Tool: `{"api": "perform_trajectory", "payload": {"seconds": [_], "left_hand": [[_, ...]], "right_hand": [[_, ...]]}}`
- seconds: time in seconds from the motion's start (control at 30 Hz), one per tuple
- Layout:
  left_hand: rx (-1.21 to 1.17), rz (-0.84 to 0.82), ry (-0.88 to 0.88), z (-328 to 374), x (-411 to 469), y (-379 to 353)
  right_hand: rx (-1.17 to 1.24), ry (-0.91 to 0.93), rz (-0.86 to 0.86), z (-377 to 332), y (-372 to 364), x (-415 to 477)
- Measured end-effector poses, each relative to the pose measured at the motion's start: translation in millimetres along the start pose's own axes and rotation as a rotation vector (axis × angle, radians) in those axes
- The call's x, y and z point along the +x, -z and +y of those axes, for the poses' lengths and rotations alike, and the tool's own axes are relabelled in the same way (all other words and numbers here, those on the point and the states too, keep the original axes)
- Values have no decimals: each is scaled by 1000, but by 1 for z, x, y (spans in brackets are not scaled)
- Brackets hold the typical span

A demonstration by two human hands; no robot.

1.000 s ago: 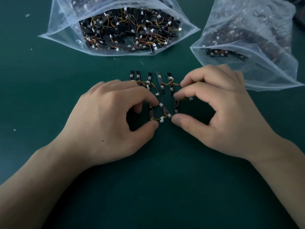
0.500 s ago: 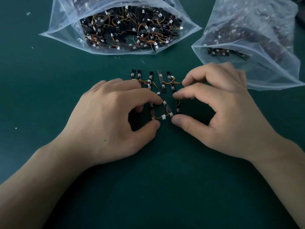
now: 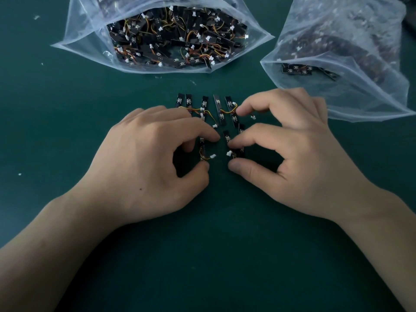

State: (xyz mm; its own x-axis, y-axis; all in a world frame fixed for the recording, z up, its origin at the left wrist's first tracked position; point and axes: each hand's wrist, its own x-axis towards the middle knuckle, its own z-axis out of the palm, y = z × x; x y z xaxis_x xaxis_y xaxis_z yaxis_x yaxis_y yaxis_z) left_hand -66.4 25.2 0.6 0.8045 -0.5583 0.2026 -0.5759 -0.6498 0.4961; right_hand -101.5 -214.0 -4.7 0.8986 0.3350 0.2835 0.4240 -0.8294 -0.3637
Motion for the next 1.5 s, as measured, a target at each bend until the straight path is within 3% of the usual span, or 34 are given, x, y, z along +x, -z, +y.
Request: {"api": "perform_trajectory", "payload": {"seconds": [1.0, 1.27, 1.5], "left_hand": [[-17, 19, 40, 1, 1, -1], [-60, 14, 61, 1, 1, 3], [-200, 132, 147, 2, 0, 6]], "right_hand": [[-14, 19, 16, -1, -4, 4], [66, -2, 194, 3, 4, 3], [37, -4, 161, 12, 7, 3]]}}
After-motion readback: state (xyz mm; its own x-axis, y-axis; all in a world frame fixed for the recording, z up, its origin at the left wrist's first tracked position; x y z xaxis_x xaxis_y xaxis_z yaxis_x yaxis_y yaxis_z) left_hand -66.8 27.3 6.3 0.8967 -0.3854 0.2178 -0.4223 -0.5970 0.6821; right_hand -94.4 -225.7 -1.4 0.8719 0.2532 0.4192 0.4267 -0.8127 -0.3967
